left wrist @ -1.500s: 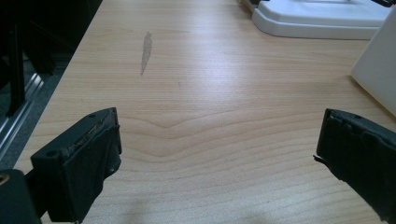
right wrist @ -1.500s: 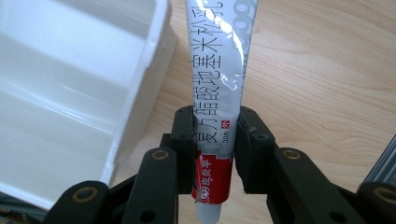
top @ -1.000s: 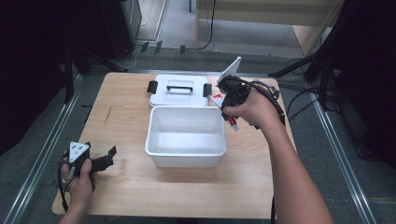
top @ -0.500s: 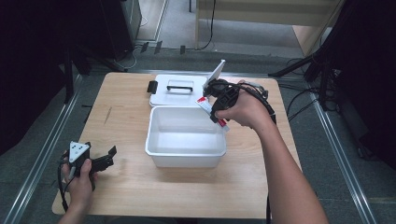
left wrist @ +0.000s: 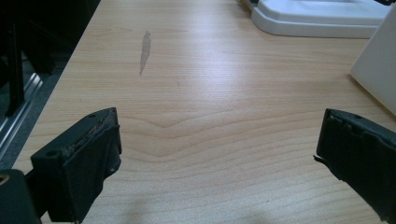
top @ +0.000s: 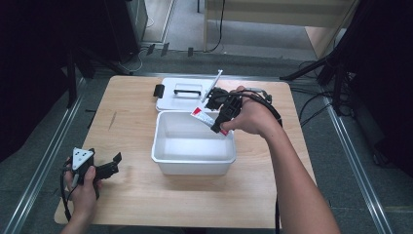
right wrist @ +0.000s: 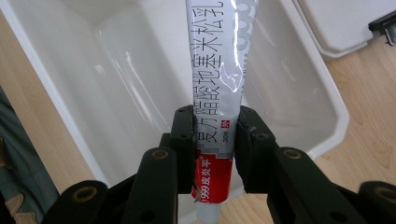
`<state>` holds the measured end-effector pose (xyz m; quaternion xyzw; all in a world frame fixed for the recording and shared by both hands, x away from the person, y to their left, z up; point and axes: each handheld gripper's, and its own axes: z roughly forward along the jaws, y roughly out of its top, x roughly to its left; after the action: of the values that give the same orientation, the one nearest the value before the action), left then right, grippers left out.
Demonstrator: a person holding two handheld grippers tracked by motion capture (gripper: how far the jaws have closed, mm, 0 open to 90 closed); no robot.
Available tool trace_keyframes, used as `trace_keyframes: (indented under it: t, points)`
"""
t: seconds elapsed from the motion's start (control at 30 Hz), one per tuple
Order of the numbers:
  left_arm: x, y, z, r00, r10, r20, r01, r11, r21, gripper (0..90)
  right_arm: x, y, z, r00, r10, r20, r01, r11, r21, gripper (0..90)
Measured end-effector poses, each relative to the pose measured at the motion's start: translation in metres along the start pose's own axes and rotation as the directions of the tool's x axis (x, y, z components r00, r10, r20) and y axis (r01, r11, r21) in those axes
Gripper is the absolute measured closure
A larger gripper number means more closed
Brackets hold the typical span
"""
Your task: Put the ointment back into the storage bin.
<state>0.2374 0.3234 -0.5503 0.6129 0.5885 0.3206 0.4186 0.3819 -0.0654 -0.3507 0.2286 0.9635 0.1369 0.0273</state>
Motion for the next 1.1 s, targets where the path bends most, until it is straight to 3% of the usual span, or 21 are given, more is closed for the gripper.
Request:
trace_keyframes:
  t: [0.27,1.1]
  points:
    - [0.000,0.000,0.000,1.0000,0.001,0.002,-0.001,1.0000,0.003,0.6,0.004,0.001,0.011,0.9978,-0.066,-0.006,0.066,0.998,0.005,72.0]
    - [0.000,0.000,0.000,1.0000,0.002,0.002,-0.002,1.0000,0.002,0.6,0.001,-0.008,0.044,0.9950,-0.099,-0.017,0.099,0.994,0.049,72.0]
